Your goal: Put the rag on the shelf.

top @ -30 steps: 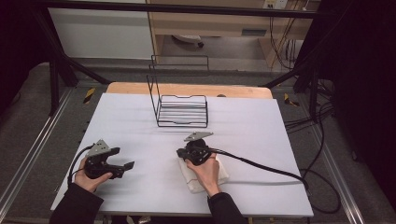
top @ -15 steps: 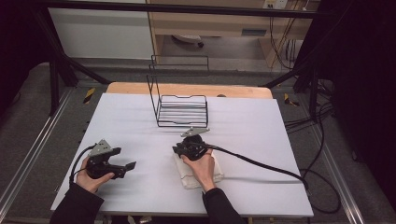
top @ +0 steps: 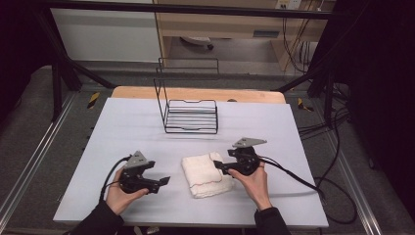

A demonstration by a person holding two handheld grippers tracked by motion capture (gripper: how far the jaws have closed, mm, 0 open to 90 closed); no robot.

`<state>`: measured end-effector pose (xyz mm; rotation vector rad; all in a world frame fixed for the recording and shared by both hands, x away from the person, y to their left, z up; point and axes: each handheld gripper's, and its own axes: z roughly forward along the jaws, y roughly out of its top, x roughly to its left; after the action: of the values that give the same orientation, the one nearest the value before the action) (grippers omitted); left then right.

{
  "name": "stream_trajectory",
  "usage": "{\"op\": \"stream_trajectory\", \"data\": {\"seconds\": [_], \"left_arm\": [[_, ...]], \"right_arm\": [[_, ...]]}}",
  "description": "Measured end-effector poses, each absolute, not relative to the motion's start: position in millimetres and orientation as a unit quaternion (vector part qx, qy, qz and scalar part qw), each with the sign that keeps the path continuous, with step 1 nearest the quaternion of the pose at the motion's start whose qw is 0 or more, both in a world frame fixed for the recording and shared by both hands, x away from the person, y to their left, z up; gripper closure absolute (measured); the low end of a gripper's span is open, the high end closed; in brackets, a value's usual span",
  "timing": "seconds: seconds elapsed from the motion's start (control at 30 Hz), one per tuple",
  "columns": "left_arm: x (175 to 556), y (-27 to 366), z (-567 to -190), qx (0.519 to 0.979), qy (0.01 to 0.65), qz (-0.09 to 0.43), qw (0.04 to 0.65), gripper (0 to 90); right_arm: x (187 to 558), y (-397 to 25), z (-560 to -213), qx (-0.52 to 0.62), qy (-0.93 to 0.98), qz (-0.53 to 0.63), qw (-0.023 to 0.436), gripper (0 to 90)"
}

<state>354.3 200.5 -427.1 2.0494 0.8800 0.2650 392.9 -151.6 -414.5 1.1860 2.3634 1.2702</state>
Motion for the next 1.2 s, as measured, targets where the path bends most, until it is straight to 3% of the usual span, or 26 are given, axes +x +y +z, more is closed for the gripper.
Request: {"op": "stream_trajectory", "data": {"seconds": [0.33,0.37,0.63,0.9,0.97,1.2], "left_arm": [[344,130,-440,0.841,0.347,0.059,0.412,35.0],[342,122,-442,0.842,0.348,0.054,0.409,41.6],[336,117,-448,0.844,0.352,0.04,0.403,58.4],[333,114,-451,0.839,0.369,0.018,0.398,67.3],[332,112,-451,0.84,0.37,0.014,0.398,74.6],[333,112,-450,0.841,0.364,0.009,0.4,82.9]], "right_arm": [[365,-175,-438,0.41,0.81,0.41,0.089,43.3],[362,-175,-441,0.41,0.811,0.408,0.089,47.8],[360,-168,-450,0.42,0.813,0.397,0.069,60.3],[358,-165,-453,0.43,0.81,0.397,0.05,74.0],[358,-164,-452,0.431,0.81,0.395,0.046,79.1],[358,-164,-450,0.435,0.807,0.396,0.041,83.9]]}}
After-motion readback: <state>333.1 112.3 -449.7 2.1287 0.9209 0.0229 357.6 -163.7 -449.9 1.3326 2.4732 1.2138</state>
